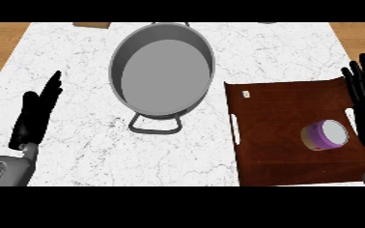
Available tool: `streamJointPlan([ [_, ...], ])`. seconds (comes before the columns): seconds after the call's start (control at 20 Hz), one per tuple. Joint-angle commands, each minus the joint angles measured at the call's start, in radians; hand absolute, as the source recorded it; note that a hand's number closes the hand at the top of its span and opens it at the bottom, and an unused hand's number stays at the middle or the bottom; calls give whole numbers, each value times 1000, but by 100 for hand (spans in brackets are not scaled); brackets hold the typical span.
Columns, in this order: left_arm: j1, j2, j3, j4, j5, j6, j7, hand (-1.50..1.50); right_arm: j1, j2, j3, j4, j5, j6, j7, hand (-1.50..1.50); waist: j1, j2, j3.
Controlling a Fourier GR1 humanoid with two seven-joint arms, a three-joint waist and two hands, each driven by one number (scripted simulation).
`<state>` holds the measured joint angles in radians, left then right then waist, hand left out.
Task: Pick the can from the tray and place it in the pot
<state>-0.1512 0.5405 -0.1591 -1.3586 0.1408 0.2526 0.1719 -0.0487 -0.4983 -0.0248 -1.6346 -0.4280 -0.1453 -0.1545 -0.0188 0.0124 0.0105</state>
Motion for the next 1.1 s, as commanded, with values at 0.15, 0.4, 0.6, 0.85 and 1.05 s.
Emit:
streamJointPlan([
  [0.15, 65, 12, 31, -50, -21, 44, -31, 0, 244, 0, -150, 88, -12, -231, 194, 150, -20, -25, -13],
  [0.4, 98, -7, 48, -55, 12, 36, -61, 0, 423, -183, -202, 213, 363, -501, 108, -150, -26, -12, -23],
  [0.6, 128, 7, 56, -87, 18, 16, -62, 0, 548, -4, -121, 18, 492, -739, 76, -150, -10, -20, -15],
  [0.85, 127, -24, 37, -119, -10, 22, -48, 0, 758, -37, -15, -305, 647, -750, 362, -150, 6, -12, -14],
  [1.05, 162, -22, 60, -146, 3, 6, -86, 0, 747, -192, -34, -378, 687, -589, 630, -150, 26, -9, -15],
])
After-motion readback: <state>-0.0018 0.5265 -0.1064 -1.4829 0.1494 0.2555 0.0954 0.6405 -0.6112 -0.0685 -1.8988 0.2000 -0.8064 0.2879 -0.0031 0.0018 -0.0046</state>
